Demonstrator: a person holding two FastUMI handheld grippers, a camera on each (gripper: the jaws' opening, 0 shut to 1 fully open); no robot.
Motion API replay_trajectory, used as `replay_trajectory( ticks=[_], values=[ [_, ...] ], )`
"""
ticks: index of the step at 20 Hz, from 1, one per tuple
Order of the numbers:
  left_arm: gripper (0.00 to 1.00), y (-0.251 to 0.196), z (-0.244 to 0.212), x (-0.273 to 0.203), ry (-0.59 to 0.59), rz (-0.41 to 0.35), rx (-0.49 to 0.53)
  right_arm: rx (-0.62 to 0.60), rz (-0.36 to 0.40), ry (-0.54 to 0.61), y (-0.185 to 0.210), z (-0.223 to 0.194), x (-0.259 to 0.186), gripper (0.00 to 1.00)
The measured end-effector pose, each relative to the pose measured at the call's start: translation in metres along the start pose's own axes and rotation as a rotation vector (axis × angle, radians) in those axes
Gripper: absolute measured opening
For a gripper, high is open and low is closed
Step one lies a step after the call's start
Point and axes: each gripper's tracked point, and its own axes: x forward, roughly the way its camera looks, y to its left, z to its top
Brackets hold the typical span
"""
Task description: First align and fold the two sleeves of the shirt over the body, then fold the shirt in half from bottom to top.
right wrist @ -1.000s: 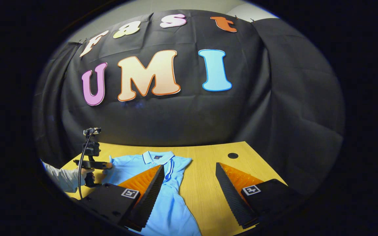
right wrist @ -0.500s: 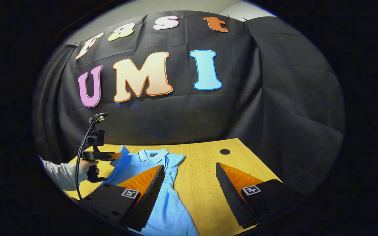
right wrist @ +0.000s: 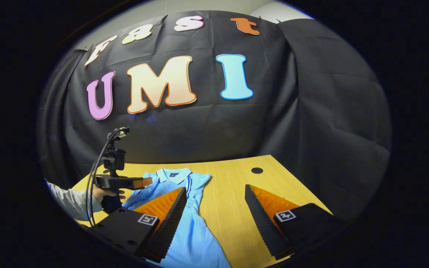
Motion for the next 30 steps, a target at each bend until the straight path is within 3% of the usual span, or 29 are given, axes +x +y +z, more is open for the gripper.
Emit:
replay_trajectory(
  ticks=[1,2,6,8,12,17,23,24,25,30],
  values=[
    [0.87,-0.001,0.005,-0.013,-0.022,-0.004,-0.003,-0.009,0.003,-0.011,0.003,0.001,-0.002,0.94],
    [0.92,-0.003,0.008,-0.03,-0.045,-0.001,-0.008,-0.021,0.012,-0.024,0.006,0.002,-0.006,0.98],
    [0.96,-0.006,0.012,-0.107,-0.117,0.021,-0.015,-0.043,0.078,-0.024,0.015,-0.009,-0.035,0.98],
    [0.96,-0.005,0.006,-0.148,-0.138,0.048,0.002,-0.045,0.095,-0.031,0.013,-0.013,-0.054,0.94],
    [0.95,0.006,-0.017,-0.216,-0.167,0.137,0.061,-0.078,0.138,-0.029,0.013,-0.029,-0.087,0.98],
    [0.96,0.006,-0.08,-0.27,-0.108,0.178,0.04,-0.104,0.148,0.008,0.005,-0.065,-0.114,0.98],
    [0.96,0.008,-0.164,-0.298,0.009,0.214,0.04,-0.155,0.124,0.138,-0.014,-0.143,-0.133,0.98],
    [0.96,0.011,-0.179,-0.299,0.04,0.218,0.043,-0.161,0.121,0.165,-0.015,-0.156,-0.135,0.94],
    [0.96,0.011,-0.19,-0.299,0.059,0.211,0.036,-0.165,0.118,0.19,-0.017,-0.169,-0.136,0.98],
    [0.96,0.019,-0.228,-0.294,0.147,0.222,0.028,-0.166,0.081,0.316,-0.025,-0.223,-0.13,0.96]
  ],
)
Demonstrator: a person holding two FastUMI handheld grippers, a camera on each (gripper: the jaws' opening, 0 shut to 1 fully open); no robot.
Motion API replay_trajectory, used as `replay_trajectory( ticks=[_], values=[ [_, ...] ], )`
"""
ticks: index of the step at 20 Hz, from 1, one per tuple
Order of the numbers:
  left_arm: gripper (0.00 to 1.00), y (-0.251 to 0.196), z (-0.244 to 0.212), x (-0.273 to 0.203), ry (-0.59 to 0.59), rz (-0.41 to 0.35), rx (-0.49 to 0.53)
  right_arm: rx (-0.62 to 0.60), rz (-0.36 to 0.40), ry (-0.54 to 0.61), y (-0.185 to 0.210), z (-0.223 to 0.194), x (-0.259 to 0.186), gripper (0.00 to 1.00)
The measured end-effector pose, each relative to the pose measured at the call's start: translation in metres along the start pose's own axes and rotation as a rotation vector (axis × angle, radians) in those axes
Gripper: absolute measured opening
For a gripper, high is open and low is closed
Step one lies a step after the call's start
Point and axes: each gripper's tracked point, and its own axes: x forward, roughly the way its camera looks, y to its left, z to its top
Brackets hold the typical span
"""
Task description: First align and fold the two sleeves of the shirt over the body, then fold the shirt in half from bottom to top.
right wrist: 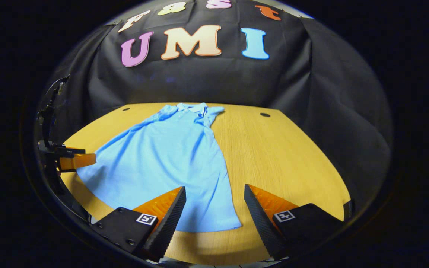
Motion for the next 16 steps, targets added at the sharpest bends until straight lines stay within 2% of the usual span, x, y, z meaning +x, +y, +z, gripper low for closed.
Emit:
replay_trajectory(
  ticks=[3,4,7,10,12,13,14,15,16],
  values=[
    [0.96,0.002,-0.013,0.003,0.024,0.014,-0.008,-0.003,-0.008,0.063,0.001,-0.019,0.003,0.99],
    [0.97,0.001,-0.011,0.002,0.007,0.014,-0.006,0.005,-0.009,0.052,0.003,-0.017,0.005,0.99],
    [0.98,0.0,-0.012,0.002,0.012,0.007,-0.004,0.037,0.013,0.08,0.006,-0.021,0.004,0.96],
    [0.97,-0.009,-0.012,-0.002,-0.015,-0.041,0.024,0.052,0.041,0.098,0.015,-0.024,0.003,0.94],
    [0.72,-0.022,-0.012,0.002,-0.033,-0.083,0.042,0.03,0.071,0.09,0.028,-0.023,0.003,0.68],
    [0.45,-0.026,-0.011,0.003,-0.037,-0.088,0.046,0.027,0.079,0.087,0.033,-0.023,0.002,0.53],
    [0.35,-0.03,-0.013,0.003,-0.036,-0.099,0.042,0.032,0.091,0.087,0.038,-0.023,0.001,0.37],
    [0.17,-0.03,-0.012,0.003,-0.04,-0.087,0.025,0.041,0.082,0.091,0.039,-0.025,0.001,0.18],
    [0.04,-0.03,-0.011,0.004,-0.036,-0.08,0.013,0.051,0.082,0.092,0.039,-0.023,0.0,0.1]
  ],
)
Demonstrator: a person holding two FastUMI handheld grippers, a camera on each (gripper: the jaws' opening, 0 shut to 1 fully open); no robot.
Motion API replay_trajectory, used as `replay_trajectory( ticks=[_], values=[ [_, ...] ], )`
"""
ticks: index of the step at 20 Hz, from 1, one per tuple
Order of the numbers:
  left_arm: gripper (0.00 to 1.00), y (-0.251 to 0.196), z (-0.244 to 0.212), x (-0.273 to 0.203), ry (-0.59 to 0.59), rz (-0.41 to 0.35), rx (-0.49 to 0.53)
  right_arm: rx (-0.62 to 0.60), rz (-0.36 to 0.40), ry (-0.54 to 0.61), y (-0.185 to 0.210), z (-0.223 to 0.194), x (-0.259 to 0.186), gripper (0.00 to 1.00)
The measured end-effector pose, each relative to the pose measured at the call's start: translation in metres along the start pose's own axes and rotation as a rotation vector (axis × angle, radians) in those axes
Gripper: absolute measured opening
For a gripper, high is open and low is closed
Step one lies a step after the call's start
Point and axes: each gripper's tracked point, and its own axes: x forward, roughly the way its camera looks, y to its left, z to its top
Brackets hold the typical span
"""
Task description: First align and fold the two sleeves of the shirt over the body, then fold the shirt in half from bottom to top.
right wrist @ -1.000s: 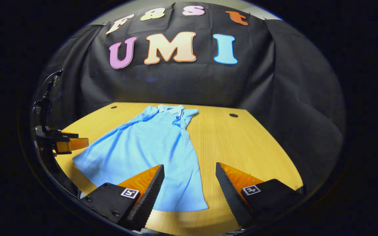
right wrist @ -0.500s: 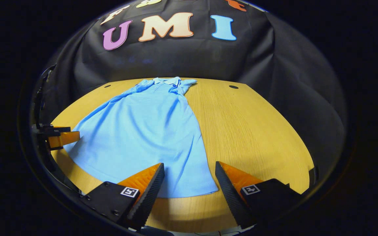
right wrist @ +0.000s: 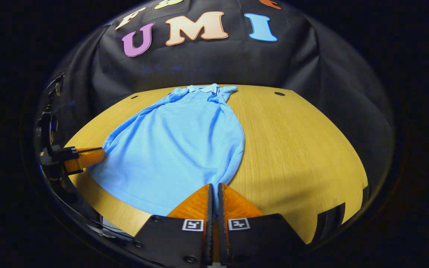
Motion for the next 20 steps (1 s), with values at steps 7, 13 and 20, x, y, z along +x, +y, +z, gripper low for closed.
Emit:
replay_trajectory(
  ticks=[7,13,20],
  values=[
    [0.0,0.003,0.013,-0.001,0.051,0.001,-0.058,0.063,0.02,0.002,0.008,0.016,-0.004,0.03],
    [0.0,0.007,0.078,0.003,0.016,-0.037,-0.12,0.089,0.067,-0.095,0.025,0.097,-0.017,0.02],
    [0.0,0.013,0.174,0.037,-0.087,-0.101,-0.129,0.134,0.073,-0.219,0.03,0.198,0.01,0.03]
  ],
)
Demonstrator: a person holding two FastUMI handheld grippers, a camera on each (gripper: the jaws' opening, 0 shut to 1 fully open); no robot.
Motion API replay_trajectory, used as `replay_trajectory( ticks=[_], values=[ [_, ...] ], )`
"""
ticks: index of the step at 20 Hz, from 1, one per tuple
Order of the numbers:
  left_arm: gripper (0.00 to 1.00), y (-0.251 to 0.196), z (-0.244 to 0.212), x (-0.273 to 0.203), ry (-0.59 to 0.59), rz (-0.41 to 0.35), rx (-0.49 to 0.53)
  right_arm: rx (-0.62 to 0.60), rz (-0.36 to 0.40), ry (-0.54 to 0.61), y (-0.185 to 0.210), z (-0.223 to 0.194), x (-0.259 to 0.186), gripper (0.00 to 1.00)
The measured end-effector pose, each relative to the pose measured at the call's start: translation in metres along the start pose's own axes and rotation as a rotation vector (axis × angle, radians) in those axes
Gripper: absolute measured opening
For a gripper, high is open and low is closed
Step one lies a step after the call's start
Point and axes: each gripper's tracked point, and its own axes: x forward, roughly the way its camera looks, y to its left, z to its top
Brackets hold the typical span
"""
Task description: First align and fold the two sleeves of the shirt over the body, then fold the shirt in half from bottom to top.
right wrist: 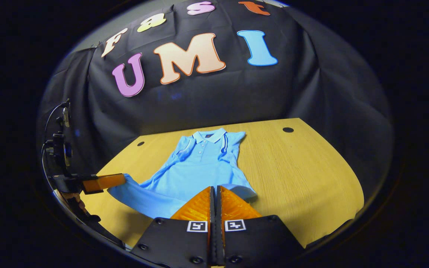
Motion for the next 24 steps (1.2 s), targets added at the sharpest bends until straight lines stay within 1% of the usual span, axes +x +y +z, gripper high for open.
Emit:
replay_trajectory(
  ticks=[6,10,13,16,19,21,24],
  values=[
    [0.0,0.013,0.061,0.058,-0.038,-0.03,0.003,-0.004,-0.001,-0.077,0.009,0.063,0.062,0.02],
    [0.0,0.02,0.1,0.104,-0.072,-0.043,0.018,-0.018,-0.012,-0.106,0.01,0.092,0.115,0.02],
    [0.0,0.024,0.126,0.146,-0.092,-0.055,0.022,-0.022,-0.034,-0.128,0.004,0.113,0.156,0.02],
    [0.0,0.033,0.141,0.187,-0.088,-0.057,0.002,-0.018,-0.059,-0.138,-0.006,0.125,0.198,0.02],
    [0.0,0.045,0.149,0.226,-0.092,-0.045,0.012,-0.025,-0.091,-0.131,-0.018,0.127,0.242,0.02],
    [0.0,0.051,0.147,0.25,-0.083,-0.04,0.019,-0.029,-0.116,-0.121,-0.027,0.121,0.268,0.02],
    [0.0,0.056,0.13,0.283,-0.047,-0.038,0.022,-0.042,-0.159,-0.103,-0.039,0.11,0.3,0.02]
  ],
)
